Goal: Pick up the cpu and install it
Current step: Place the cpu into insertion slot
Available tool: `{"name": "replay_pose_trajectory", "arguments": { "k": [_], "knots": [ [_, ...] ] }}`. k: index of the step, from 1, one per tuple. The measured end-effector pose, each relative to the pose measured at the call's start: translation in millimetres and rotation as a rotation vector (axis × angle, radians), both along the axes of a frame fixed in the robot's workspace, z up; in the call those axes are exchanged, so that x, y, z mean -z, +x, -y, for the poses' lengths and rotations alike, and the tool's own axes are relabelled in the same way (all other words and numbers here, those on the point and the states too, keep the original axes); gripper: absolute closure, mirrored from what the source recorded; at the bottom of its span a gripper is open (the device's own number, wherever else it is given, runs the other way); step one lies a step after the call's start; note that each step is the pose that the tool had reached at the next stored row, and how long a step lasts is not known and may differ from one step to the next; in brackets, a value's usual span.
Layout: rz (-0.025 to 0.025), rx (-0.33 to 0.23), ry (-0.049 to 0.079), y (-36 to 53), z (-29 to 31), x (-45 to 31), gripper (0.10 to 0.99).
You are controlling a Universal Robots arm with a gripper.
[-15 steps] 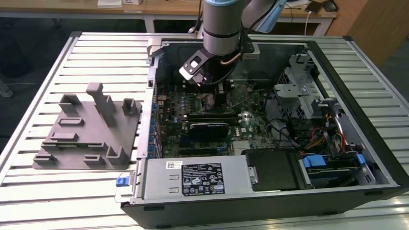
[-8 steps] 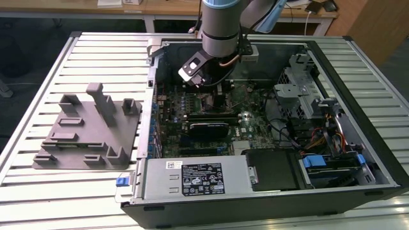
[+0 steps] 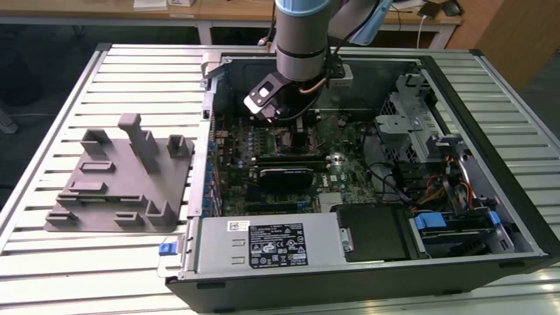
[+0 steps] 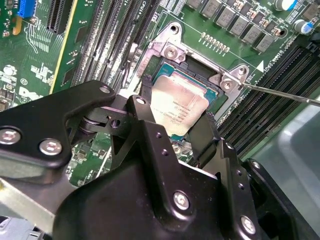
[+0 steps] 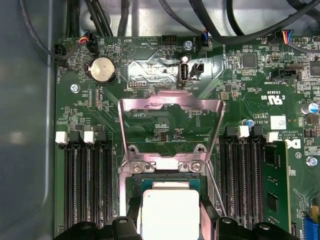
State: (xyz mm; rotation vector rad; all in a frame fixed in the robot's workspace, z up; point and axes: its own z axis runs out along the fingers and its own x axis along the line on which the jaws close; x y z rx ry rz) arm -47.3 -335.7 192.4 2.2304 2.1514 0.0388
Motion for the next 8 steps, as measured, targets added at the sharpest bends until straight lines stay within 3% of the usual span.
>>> {"name": "replay_pose_trajectory", "arguments": {
  "k": [8],
  "knots": [
    [-0.0001,0.001,0.000,0.0,-3.4,1.2,0.545]
  ]
}}
